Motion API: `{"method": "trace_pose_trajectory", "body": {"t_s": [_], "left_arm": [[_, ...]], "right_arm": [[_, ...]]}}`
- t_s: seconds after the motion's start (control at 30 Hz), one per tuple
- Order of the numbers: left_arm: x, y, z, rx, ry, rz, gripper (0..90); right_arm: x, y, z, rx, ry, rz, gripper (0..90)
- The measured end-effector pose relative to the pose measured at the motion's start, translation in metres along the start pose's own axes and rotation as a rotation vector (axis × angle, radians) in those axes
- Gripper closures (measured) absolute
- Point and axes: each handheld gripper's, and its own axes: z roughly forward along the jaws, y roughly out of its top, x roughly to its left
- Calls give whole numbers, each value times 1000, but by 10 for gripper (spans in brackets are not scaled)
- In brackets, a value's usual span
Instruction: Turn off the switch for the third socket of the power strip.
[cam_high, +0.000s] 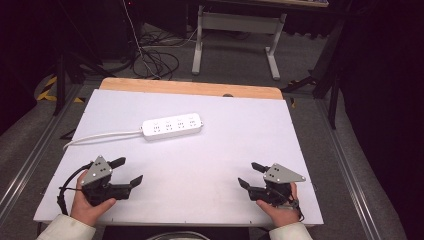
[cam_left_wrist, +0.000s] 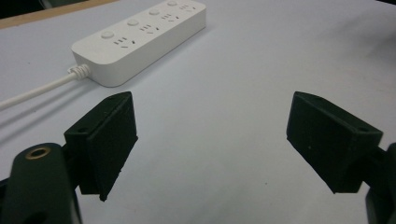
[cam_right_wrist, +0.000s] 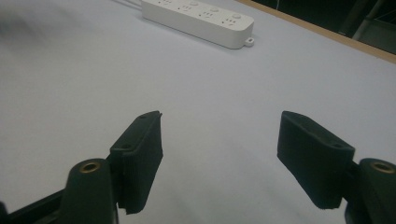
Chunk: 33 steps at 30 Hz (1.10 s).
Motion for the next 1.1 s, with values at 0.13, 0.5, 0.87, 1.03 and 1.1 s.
{"method": "trace_pose_trajectory", "body": {"t_s": [0.13, 0.5, 0.87, 1.03, 1.1], "left_arm": [[0, 0, -1, 2, 12, 9, 166], [-1, 3, -4, 12, 27, 13, 154], [-1, 6, -4, 15, 25, 13, 188], [2, 12, -4, 14, 14, -13, 192], [0, 15, -4, 32, 27, 9, 195]], "right_arm": [[1, 0, 0, 2, -2, -5, 316], [1, 0, -1, 3, -4, -7, 318], [1, 0, 0, 5, -2, -12, 318], [1, 0, 1, 8, -1, -8, 318], [1, 0, 1, 9, -2, -7, 319]]}}
